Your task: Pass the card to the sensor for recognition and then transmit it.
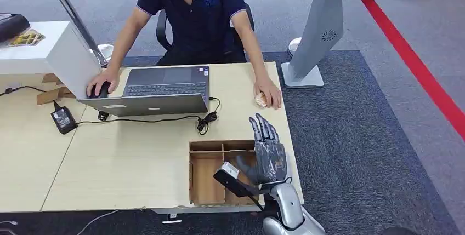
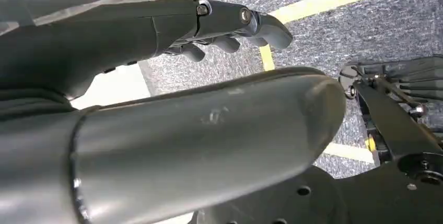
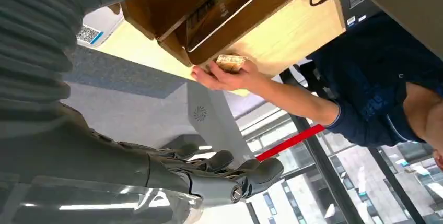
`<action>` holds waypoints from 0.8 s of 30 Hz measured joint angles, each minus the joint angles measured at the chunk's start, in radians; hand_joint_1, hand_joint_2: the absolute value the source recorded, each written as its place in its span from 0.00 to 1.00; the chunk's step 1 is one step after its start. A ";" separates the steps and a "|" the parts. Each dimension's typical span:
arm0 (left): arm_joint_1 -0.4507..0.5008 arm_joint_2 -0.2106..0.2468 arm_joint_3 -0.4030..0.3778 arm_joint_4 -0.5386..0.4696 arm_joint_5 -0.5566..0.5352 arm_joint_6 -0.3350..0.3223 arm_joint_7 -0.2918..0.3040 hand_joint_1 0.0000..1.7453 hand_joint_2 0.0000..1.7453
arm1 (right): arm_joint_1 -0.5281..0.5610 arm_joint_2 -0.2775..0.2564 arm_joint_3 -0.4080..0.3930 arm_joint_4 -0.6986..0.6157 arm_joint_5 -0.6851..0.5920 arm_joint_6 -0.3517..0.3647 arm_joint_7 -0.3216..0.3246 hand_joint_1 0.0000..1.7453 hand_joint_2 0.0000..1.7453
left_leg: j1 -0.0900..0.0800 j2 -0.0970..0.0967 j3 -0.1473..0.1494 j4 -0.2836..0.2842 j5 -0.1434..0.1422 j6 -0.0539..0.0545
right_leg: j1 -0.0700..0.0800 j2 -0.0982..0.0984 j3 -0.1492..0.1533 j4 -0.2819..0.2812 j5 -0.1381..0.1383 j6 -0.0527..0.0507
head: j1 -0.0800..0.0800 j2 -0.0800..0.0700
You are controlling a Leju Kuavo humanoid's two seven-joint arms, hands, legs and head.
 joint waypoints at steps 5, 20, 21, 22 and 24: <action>0.000 0.000 0.000 0.000 0.001 0.000 0.000 0.00 0.00 | 0.000 0.000 -0.001 0.000 0.000 0.000 0.000 0.06 1.00 | 0.000 0.000 0.000 0.000 0.000 0.000 | 0.000 0.000 0.000 0.000 0.000 0.000 | 0.000 0.000; 0.000 0.000 0.000 0.000 0.001 0.000 0.000 0.00 0.00 | 0.000 0.000 -0.001 0.000 -0.003 0.000 0.000 0.08 1.00 | 0.000 0.000 0.000 0.000 0.000 0.000 | 0.000 0.000 0.000 0.000 0.000 0.000 | 0.000 0.000; 0.000 0.000 0.000 0.000 0.002 0.000 0.000 0.00 0.00 | 0.000 0.000 -0.001 0.000 -0.005 0.000 0.000 0.08 1.00 | 0.000 0.000 0.000 0.000 0.000 0.000 | 0.000 0.000 0.000 0.000 0.000 0.000 | 0.000 0.000; 0.000 0.000 0.000 0.000 0.003 0.000 0.000 0.00 0.00 | 0.000 0.000 -0.001 0.000 -0.008 0.000 0.000 0.08 1.00 | 0.000 0.000 0.000 0.000 0.000 0.000 | 0.000 0.000 0.000 0.000 0.000 0.000 | 0.000 0.000; 0.000 0.000 0.000 0.000 0.003 0.000 0.000 0.00 0.00 | 0.000 0.000 -0.001 0.001 -0.011 0.000 0.000 0.14 1.00 | 0.000 0.000 0.000 0.000 0.000 0.000 | 0.000 0.000 0.000 0.000 0.000 0.000 | 0.000 0.000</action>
